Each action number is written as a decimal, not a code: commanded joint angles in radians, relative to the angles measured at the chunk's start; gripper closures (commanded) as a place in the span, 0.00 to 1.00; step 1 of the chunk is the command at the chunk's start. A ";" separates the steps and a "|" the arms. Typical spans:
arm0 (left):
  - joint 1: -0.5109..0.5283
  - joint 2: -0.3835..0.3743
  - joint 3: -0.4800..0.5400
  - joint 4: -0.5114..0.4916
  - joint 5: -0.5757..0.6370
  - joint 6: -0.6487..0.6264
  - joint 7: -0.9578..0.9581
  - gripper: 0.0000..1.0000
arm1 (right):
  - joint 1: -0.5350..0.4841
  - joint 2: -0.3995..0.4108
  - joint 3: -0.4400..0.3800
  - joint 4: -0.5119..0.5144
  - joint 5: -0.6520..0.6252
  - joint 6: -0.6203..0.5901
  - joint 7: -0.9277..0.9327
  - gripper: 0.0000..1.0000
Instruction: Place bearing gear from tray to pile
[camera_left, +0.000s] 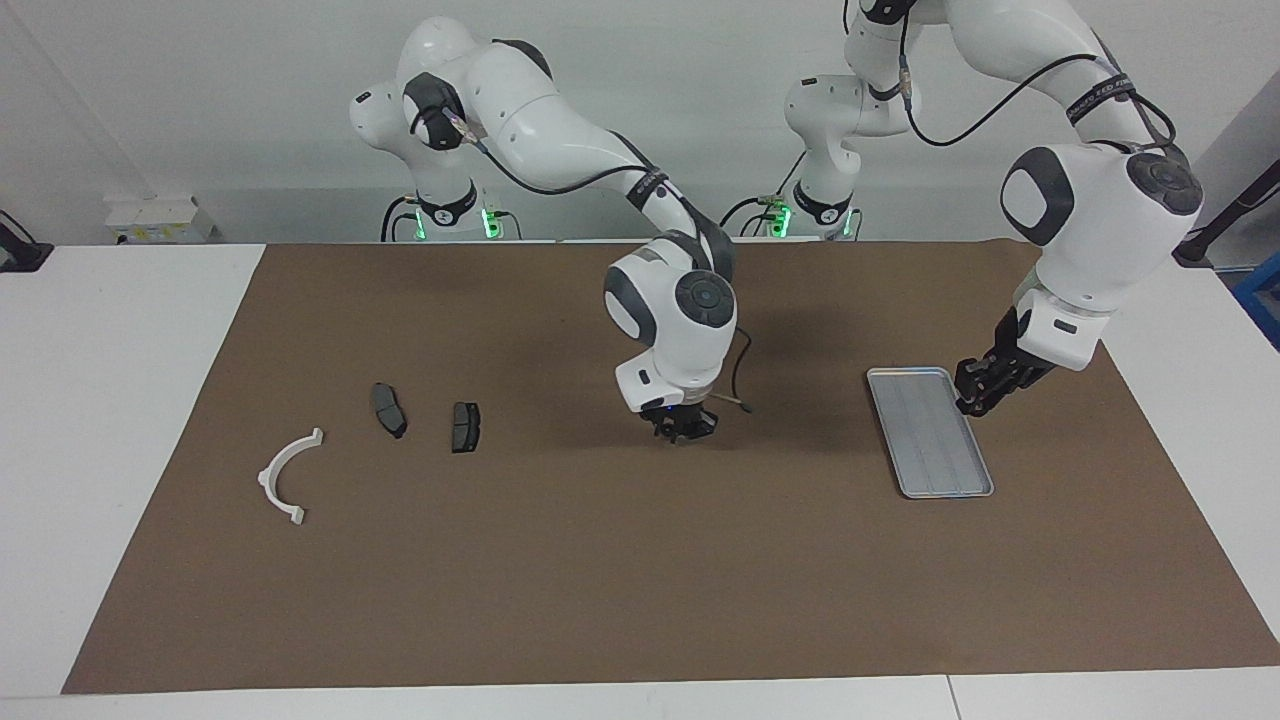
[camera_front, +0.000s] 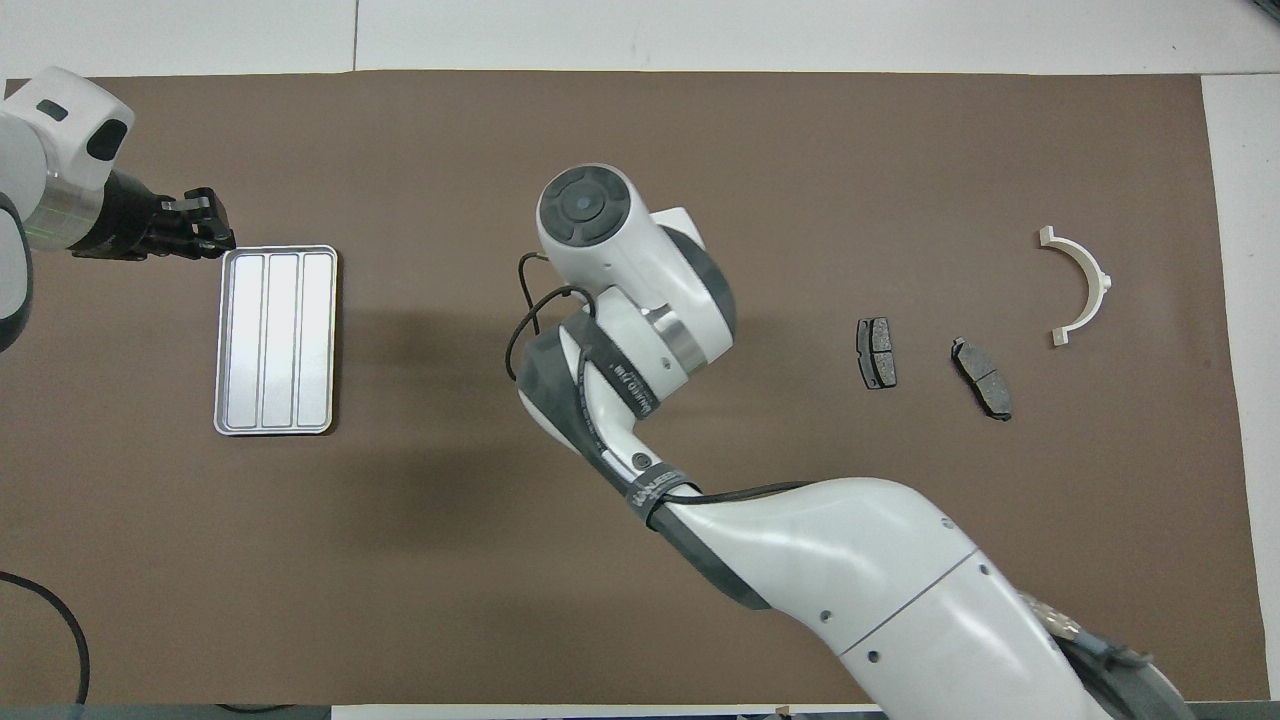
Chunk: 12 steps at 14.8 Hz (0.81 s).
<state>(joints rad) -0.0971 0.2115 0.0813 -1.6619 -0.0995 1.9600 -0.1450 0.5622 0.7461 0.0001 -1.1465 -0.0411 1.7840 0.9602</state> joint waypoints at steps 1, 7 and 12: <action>-0.012 0.020 0.009 0.024 -0.022 -0.019 -0.014 1.00 | -0.149 -0.137 0.017 -0.012 -0.003 -0.139 -0.304 1.00; -0.290 0.014 0.002 -0.002 0.052 -0.015 -0.390 1.00 | -0.369 -0.189 0.011 -0.085 -0.049 -0.129 -0.765 1.00; -0.496 0.038 -0.001 -0.022 0.052 0.075 -0.646 1.00 | -0.484 -0.306 0.009 -0.488 -0.056 0.292 -0.926 1.00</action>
<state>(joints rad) -0.5451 0.2325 0.0609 -1.6674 -0.0645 1.9779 -0.7212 0.1054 0.5324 -0.0044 -1.4265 -0.0762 1.9343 0.0734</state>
